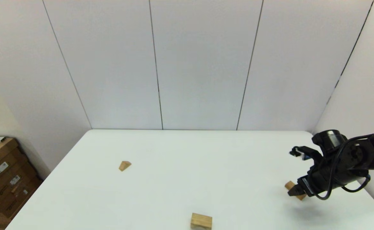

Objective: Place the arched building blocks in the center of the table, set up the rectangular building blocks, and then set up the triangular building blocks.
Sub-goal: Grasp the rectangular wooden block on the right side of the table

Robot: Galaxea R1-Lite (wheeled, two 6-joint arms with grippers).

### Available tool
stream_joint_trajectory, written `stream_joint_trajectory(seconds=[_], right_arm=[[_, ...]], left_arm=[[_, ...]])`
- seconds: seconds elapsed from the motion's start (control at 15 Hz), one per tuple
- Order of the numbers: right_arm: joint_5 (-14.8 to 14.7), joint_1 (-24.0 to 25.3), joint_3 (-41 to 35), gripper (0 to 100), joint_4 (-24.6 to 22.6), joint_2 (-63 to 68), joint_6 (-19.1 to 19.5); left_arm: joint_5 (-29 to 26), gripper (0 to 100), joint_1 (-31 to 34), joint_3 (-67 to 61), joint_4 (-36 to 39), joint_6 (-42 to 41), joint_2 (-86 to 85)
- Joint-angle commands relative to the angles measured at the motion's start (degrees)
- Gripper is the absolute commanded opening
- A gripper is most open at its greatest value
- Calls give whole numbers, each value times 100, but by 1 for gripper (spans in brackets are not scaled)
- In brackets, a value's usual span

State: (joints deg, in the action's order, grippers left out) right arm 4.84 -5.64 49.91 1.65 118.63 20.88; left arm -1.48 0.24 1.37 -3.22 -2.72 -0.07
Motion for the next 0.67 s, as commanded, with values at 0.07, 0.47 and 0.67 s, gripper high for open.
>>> stream_joint_trajectory(seconds=[0.07, 0.47, 0.67], right_arm=[[8, -156, 362, 100, 11, 460, 223], [-9, -174, 502, 100, 2, 741, 276], [-9, -183, 494, 100, 2, 750, 276]], left_arm=[[-2, 100, 2, 4, -3, -1, 7], [-2, 100, 2, -5, -3, -9, 7], [-2, 100, 2, 4, -3, -9, 7]])
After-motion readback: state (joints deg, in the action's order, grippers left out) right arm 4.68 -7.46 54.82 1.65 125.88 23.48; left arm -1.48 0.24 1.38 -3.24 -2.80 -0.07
